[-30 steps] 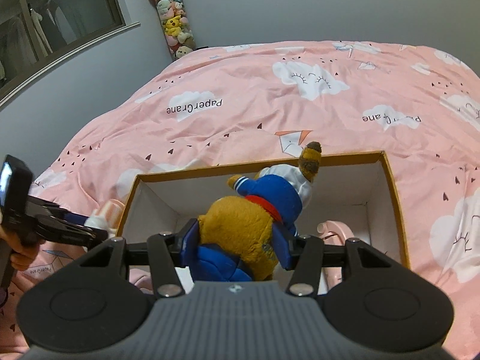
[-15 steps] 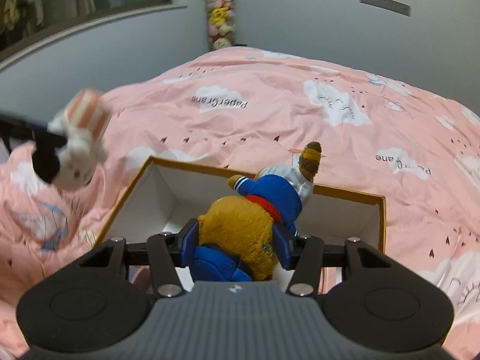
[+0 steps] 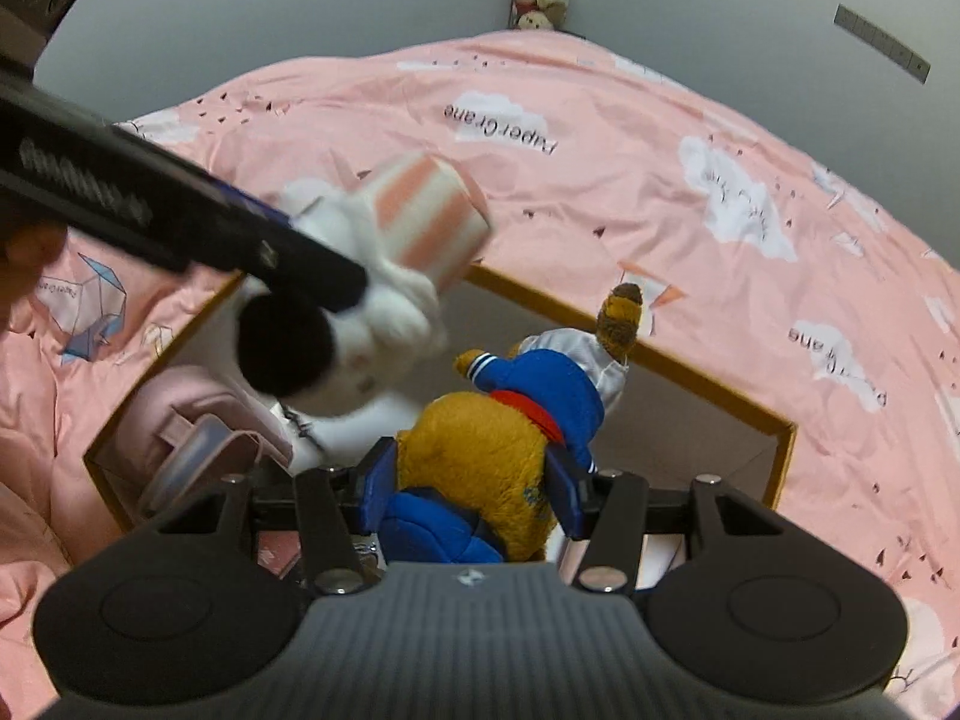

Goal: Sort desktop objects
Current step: 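Lower both plush toys into the box and open both grippers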

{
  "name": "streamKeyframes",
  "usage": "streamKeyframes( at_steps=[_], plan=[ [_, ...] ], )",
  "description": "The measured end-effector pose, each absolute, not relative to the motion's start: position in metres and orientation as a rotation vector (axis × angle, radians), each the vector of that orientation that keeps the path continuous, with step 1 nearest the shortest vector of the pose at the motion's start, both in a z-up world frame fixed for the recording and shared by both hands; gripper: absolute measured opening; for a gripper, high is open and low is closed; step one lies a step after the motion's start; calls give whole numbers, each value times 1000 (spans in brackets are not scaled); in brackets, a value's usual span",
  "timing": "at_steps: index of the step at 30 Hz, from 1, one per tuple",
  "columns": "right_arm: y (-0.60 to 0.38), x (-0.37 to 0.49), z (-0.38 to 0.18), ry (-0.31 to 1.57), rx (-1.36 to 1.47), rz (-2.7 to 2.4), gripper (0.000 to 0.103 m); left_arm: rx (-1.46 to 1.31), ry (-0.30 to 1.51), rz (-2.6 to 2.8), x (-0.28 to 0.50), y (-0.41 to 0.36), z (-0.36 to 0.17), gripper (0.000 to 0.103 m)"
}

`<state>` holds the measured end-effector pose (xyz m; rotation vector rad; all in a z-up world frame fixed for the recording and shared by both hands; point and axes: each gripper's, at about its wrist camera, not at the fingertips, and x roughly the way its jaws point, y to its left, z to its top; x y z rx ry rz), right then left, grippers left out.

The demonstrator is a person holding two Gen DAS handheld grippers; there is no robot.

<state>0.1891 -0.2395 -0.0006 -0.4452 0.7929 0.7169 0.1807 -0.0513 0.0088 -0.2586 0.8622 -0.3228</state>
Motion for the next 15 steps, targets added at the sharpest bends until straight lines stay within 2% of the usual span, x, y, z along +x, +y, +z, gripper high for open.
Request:
streamKeyframes(
  at_steps=[15],
  plan=[
    [-234, 199, -42, 906, -529, 702, 56, -236, 1036, -281, 195, -67, -47, 60]
  ],
)
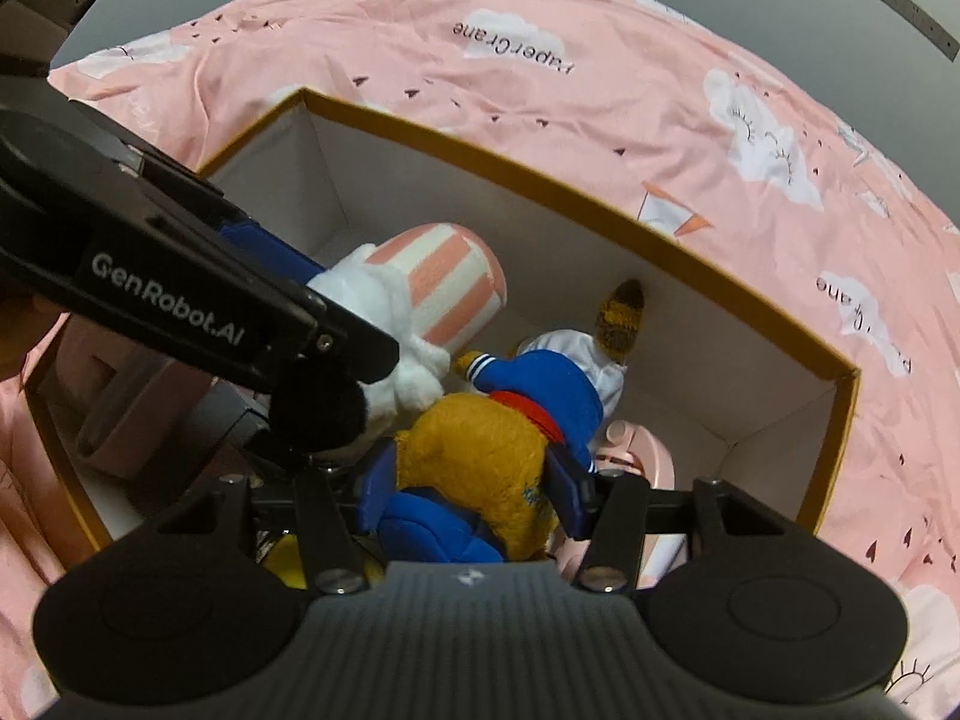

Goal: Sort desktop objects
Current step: 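Lower both plush toys into the box and open both grippers, then withdraw both open grippers up from the filled box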

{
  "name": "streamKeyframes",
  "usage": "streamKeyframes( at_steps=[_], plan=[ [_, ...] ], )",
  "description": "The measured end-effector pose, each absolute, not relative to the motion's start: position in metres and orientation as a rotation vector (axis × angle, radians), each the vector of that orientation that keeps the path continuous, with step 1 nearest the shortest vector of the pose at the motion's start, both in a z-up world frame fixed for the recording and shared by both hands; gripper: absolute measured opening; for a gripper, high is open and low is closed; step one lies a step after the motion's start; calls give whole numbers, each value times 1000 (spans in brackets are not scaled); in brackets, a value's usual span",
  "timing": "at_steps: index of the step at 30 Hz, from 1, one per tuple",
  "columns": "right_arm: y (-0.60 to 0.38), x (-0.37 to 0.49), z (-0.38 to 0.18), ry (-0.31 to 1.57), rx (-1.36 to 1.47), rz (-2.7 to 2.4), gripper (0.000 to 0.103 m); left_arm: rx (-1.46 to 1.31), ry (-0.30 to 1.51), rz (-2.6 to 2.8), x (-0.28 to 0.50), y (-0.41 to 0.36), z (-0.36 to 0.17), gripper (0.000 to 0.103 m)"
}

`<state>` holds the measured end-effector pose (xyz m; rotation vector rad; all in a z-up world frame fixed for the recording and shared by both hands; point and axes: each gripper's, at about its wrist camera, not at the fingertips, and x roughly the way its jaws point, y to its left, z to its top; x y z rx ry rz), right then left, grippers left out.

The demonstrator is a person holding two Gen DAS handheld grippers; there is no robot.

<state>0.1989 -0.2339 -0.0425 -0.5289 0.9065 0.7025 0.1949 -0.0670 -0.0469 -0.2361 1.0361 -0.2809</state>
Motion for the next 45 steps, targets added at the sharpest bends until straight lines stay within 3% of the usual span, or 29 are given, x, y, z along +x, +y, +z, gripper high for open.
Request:
streamKeyframes(
  at_steps=[17, 28, 32, 38, 45],
  plan=[
    [-228, 201, -52, 955, -567, 668, 57, -173, 1091, -278, 203, -77, -60, 66],
    [-236, 191, -30, 928, -538, 636, 66, -200, 1038, -268, 195, -69, -50, 69],
    [-242, 184, -19, 918, -521, 620, 73, -215, 995, -271, 188, -64, -36, 73],
    [-244, 168, 0, 871, -501, 580, 74, -198, 910, -280, 166, -65, -9, 73],
    [-251, 127, 37, 696, -320, 474, 80, -98, 702, -250, 122, -67, 39, 73]
  ],
)
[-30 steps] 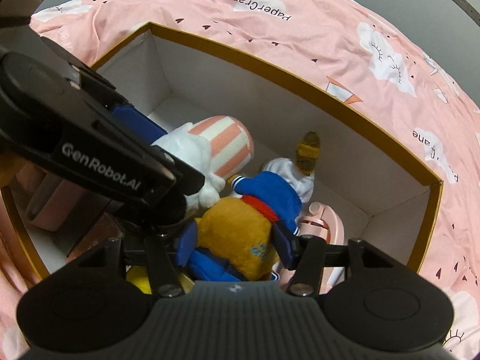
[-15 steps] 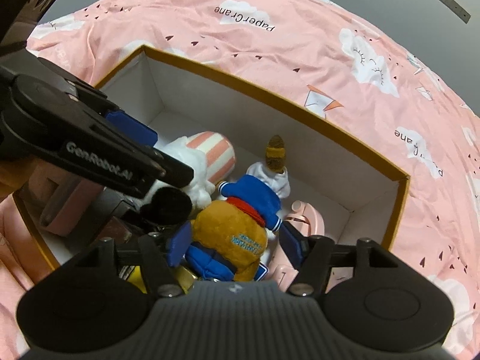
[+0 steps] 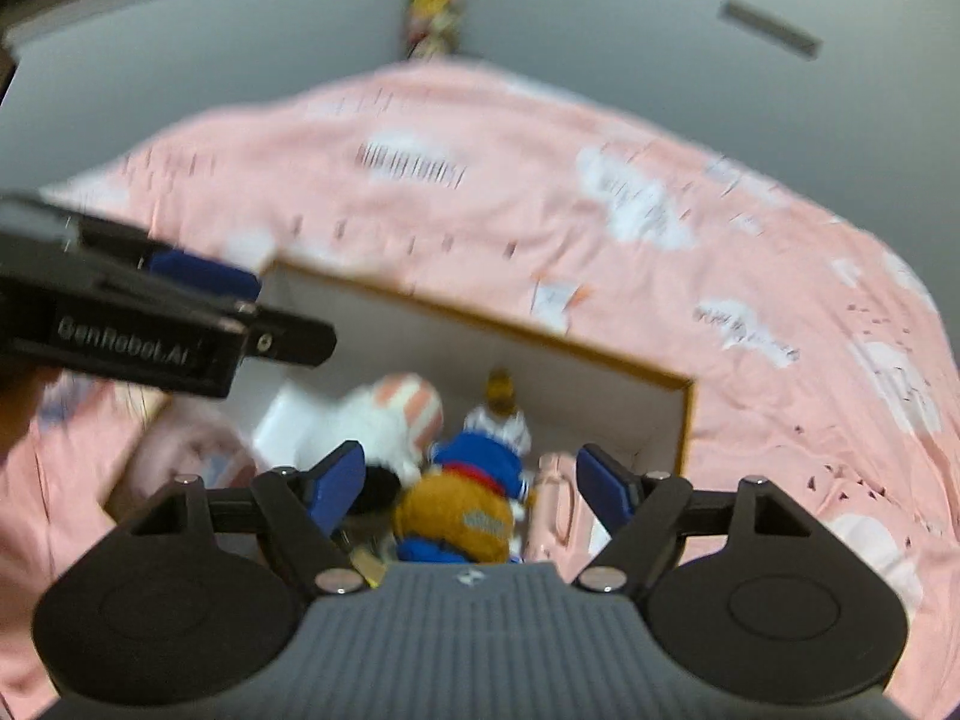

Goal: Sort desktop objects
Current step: 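Withdraw both open grippers up from the filled box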

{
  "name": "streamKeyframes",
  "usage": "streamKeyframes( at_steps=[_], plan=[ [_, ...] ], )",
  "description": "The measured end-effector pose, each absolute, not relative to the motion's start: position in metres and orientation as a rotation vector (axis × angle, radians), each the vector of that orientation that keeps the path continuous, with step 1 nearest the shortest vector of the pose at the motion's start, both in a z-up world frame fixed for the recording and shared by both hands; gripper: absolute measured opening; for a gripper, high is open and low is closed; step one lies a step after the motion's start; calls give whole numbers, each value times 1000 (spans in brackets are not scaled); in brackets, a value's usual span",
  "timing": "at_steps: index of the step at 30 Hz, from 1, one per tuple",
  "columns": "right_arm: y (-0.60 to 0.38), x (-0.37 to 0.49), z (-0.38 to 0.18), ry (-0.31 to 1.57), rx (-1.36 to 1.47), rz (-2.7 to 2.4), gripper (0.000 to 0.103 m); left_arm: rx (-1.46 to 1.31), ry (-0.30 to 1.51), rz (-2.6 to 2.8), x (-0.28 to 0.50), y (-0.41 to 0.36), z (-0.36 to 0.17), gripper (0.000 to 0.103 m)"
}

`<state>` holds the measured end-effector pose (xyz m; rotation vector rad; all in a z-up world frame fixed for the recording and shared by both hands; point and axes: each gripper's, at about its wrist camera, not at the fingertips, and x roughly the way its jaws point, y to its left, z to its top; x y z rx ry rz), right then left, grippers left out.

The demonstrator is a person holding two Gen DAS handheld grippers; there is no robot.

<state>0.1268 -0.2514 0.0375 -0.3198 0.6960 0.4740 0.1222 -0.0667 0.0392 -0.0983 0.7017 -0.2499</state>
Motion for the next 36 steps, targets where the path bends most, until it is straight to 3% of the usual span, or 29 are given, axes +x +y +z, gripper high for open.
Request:
streamKeyframes(
  at_steps=[9, 23, 36],
  plan=[
    [-255, 60, 52, 504, -95, 376, 83, -21, 554, -329, 65, -64, 69, 78],
    [-232, 32, -23, 536, -54, 248, 84, 62, 575, -222, 33, -50, 5, 79],
    [-226, 36, -46, 628, -65, 280, 84, 1, 685, -218, 33, -42, -22, 79]
  ],
)
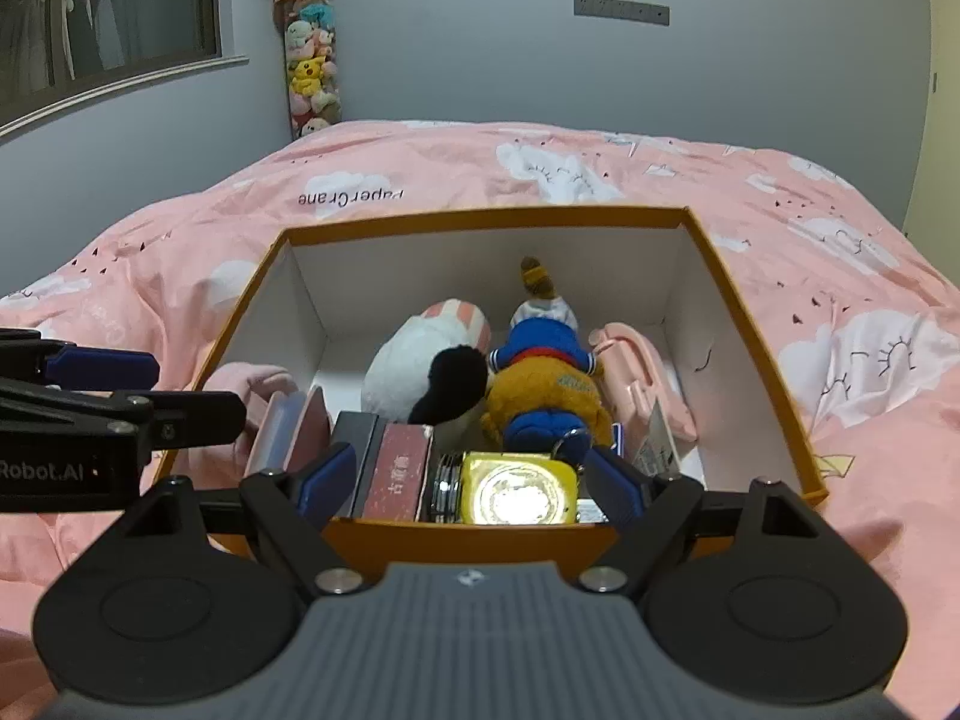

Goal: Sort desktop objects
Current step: 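Withdraw both open grippers up from the filled box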

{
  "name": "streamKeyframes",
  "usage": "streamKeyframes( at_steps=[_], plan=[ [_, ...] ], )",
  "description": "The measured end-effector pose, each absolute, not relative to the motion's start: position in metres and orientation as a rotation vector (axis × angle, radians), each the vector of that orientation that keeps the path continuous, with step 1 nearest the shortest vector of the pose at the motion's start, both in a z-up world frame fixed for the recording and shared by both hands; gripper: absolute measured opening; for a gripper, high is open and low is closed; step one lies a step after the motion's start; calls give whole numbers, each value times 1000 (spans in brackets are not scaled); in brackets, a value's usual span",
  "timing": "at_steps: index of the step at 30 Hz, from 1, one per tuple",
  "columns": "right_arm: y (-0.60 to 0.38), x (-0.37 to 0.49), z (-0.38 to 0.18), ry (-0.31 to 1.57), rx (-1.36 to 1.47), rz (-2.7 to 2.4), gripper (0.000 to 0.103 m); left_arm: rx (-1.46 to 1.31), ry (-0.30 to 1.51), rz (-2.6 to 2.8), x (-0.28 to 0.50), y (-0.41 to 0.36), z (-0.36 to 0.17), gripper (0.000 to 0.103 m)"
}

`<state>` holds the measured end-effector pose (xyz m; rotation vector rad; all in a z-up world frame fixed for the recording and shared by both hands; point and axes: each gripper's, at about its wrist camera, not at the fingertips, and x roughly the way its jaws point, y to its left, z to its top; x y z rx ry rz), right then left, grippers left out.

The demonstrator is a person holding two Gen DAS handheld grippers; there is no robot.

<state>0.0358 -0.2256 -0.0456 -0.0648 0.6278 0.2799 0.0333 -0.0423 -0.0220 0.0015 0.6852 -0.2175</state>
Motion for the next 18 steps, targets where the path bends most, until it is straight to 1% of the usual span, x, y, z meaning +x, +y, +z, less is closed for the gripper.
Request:
streamKeyframes(
  at_steps=[15, 18],
  plan=[
    [-226, 38, -50, 649, -53, 279, 85, -33, 736, -216, 39, -43, -23, 81],
    [-225, 37, -49, 646, -57, 286, 85, -37, 754, -209, 40, -45, -22, 83]
  ],
)
